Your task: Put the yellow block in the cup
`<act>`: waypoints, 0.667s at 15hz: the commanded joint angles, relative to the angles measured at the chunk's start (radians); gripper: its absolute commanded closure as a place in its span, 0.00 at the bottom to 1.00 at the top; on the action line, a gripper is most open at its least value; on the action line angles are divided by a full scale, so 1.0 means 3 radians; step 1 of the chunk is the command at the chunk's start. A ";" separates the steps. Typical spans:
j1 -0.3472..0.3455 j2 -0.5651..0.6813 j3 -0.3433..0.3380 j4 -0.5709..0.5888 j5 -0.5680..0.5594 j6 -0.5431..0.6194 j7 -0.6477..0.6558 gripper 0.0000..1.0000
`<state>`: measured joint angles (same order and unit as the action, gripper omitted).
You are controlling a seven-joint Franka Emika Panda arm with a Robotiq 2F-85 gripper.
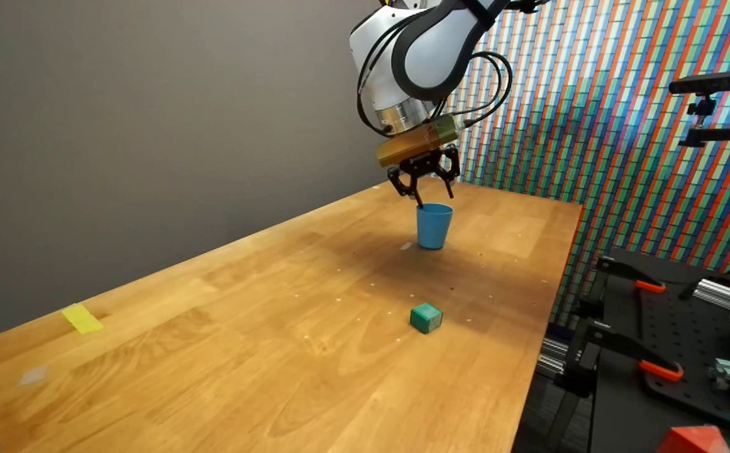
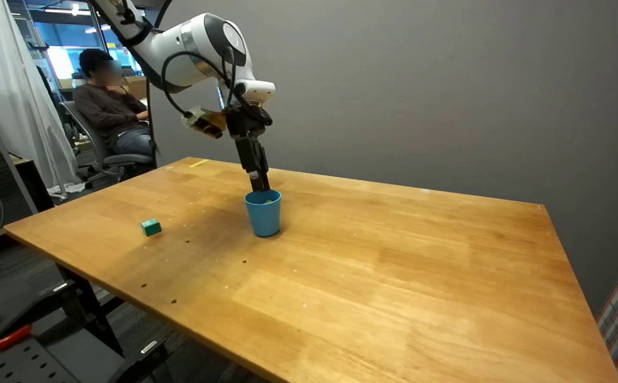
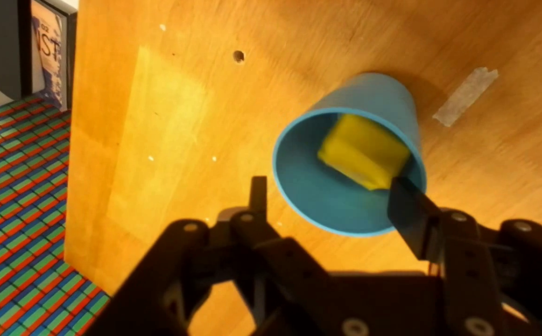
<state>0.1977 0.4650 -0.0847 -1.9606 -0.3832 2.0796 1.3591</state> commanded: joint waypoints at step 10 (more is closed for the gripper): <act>0.0200 -0.0852 0.0520 0.0066 -0.0052 0.0175 -0.0963 0.00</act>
<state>0.2636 0.2973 0.0341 -1.9408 -0.4188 2.1250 1.1885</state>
